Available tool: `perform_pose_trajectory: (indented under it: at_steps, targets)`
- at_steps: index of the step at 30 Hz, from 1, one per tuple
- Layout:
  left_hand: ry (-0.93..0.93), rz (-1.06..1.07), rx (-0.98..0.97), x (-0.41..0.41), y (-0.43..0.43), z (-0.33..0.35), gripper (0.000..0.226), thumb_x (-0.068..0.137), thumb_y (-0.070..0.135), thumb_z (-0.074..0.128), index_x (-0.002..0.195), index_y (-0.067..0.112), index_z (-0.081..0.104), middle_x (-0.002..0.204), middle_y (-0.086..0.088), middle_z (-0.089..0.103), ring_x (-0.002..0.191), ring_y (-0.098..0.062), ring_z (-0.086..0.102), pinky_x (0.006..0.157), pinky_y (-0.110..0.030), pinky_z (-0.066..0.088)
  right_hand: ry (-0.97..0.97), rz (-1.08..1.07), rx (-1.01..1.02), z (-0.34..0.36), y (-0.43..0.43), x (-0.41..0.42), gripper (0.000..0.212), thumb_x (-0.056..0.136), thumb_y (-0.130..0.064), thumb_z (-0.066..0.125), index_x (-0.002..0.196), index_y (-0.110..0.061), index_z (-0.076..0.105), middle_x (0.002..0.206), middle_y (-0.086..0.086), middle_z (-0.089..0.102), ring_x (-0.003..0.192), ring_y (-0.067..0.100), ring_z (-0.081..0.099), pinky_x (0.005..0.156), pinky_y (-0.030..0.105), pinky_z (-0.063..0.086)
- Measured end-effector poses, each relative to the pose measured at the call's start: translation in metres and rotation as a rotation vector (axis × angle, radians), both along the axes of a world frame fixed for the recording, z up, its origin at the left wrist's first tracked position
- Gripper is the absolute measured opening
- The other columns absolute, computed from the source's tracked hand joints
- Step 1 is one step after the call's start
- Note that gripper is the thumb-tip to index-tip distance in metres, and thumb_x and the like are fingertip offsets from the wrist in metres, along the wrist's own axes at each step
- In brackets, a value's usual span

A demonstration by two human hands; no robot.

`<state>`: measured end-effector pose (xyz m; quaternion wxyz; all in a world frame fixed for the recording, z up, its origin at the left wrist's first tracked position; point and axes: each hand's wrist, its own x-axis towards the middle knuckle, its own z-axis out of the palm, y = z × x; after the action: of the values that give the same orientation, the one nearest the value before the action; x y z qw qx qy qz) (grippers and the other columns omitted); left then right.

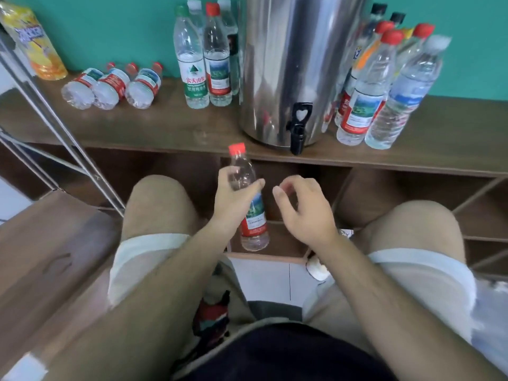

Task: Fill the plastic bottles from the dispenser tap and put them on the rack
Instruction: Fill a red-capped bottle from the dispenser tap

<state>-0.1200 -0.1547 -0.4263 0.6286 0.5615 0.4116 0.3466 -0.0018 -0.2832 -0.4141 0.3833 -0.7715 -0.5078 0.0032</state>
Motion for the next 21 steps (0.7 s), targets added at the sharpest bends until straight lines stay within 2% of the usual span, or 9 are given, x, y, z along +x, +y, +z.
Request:
perform_pose_trajectory:
  at_steps: [3,5,8,11,14,17,21]
  targets:
    - [0.153,-0.157,0.152,0.000,-0.013,-0.014,0.060,0.075,0.029,0.090,0.120,0.039,0.051,0.105,0.010,0.070,0.095,-0.005,0.071,0.089,-0.034,0.058,0.045,-0.098,-0.107,-0.003,0.003,0.007,0.049,0.097,-0.073,0.025,0.090,-0.033,0.052,0.075,-0.012,0.058,0.077,0.012,0.054,0.060,0.032,0.036]
    - [0.308,-0.268,0.332,0.003,-0.018,-0.018,0.065,0.074,0.028,0.088,0.125,0.042,0.051,0.113,0.012,0.066,0.103,-0.004,0.065,0.091,-0.033,0.053,0.058,-0.167,-0.144,-0.002,0.005,0.011,0.055,0.097,-0.076,0.021,0.079,-0.029,0.044,0.068,-0.008,0.058,0.066,0.014,0.053,0.057,0.032,0.034]
    - [0.543,-0.333,0.595,0.010,-0.020,-0.019,0.071,0.077,0.031,0.083,0.138,0.041,0.048,0.125,0.007,0.059,0.113,-0.017,0.060,0.098,-0.043,0.051,0.044,-0.270,-0.218,0.001,0.006,0.020,0.065,0.099,-0.076,0.016,0.072,-0.027,0.049,0.069,-0.006,0.060,0.067,0.018,0.056,0.061,0.034,0.039]
    - [0.752,-0.318,0.921,0.015,-0.017,-0.016,0.072,0.080,0.031,0.079,0.145,0.039,0.047,0.128,0.001,0.057,0.119,-0.024,0.055,0.103,-0.045,0.041,0.116,-0.369,-0.364,0.001,0.007,0.032,0.080,0.098,-0.078,0.009,0.068,-0.025,0.061,0.071,-0.005,0.062,0.069,0.018,0.058,0.065,0.035,0.040]
    - [0.792,-0.295,1.152,0.019,-0.015,-0.014,0.072,0.081,0.024,0.077,0.147,0.034,0.051,0.125,-0.003,0.058,0.116,-0.028,0.055,0.103,-0.045,0.039,0.201,-0.389,-0.425,-0.003,0.010,0.042,0.081,0.101,-0.074,0.015,0.063,-0.021,0.063,0.069,-0.001,0.064,0.066,0.015,0.058,0.056,0.030,0.034]
    - [0.735,-0.270,1.172,0.021,-0.013,-0.013,0.073,0.081,0.021,0.077,0.149,0.030,0.052,0.124,-0.006,0.060,0.114,-0.030,0.056,0.103,-0.047,0.041,0.304,-0.328,-0.269,-0.006,0.014,0.046,0.068,0.106,-0.061,0.032,0.058,-0.019,0.057,0.062,-0.001,0.061,0.062,0.014,0.060,0.055,0.029,0.035]
    - [0.707,-0.298,1.080,0.023,-0.001,-0.012,0.078,0.082,0.027,0.079,0.152,0.034,0.046,0.131,-0.001,0.058,0.121,-0.025,0.052,0.105,-0.043,0.038,0.262,-0.190,-0.139,-0.004,0.018,0.049,0.058,0.108,-0.053,0.040,0.064,-0.018,0.053,0.061,-0.001,0.056,0.059,0.012,0.054,0.057,0.026,0.036]
